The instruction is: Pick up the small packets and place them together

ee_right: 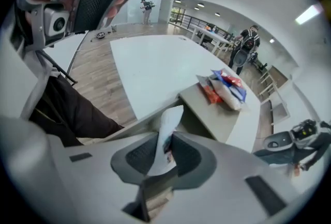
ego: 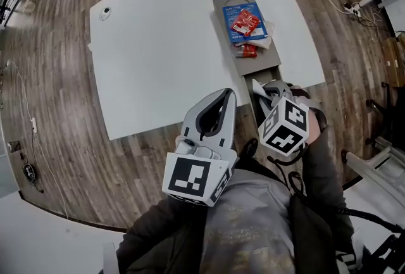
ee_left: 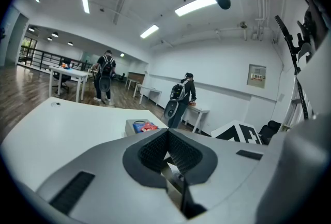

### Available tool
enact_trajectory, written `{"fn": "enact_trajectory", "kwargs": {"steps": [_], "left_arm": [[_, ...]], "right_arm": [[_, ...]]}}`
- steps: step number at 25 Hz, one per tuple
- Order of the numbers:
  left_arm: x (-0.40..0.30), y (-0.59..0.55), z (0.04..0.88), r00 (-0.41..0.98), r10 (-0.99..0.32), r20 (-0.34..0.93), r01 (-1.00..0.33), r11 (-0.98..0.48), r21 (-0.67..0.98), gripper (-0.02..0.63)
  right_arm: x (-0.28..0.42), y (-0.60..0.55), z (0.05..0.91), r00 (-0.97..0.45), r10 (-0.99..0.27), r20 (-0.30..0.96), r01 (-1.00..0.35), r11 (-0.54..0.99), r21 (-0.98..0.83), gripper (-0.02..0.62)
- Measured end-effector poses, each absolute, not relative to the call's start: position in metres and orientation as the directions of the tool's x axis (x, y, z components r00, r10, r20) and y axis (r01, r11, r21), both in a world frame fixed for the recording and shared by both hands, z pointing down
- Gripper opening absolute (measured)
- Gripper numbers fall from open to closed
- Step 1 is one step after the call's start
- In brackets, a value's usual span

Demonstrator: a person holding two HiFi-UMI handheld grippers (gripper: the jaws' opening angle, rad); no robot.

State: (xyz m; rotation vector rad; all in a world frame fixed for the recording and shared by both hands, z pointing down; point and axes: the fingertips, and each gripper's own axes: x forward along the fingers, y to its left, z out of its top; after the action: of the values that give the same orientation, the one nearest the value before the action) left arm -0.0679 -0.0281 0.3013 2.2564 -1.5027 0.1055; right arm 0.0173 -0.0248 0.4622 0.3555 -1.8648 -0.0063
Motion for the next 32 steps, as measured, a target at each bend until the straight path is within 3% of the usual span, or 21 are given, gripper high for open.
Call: {"fn": "enact_trajectory", "kwargs": {"steps": [6,16,24,32], "left_arm": [[-0.038,-0.007,0.270,0.448,-0.861,0.239,-0.885,-0.391,0.252,0.003],[-0.006,0.021,0.264,0.464,-0.856,0.226,-0.880,-0.417,0.227,0.003],[-0.029,-0.019,0.270,0.455,-0.860,0.231,-0.882,-0.400,0.249,0.003],[-0.078,-0.082,0.277,0.435,-0.864,0.252,-0.888,-0.365,0.280,0.003]], "right_arm": [[0.015,-0.020,0.397,-0.411,-0.379,0.829,-0.348,0.906,0.242,0.084],[0.029,0.002,0.384,-0.472,-0.419,0.776,-0.379,0.891,0.251,0.084],[0.012,-0.043,0.369,-0.495,-0.442,0.748,-0.422,0.875,0.237,0.086],[-0.011,-0.137,0.340,-0.446,-0.544,0.710,-0.514,0.806,0.294,0.086]]}}
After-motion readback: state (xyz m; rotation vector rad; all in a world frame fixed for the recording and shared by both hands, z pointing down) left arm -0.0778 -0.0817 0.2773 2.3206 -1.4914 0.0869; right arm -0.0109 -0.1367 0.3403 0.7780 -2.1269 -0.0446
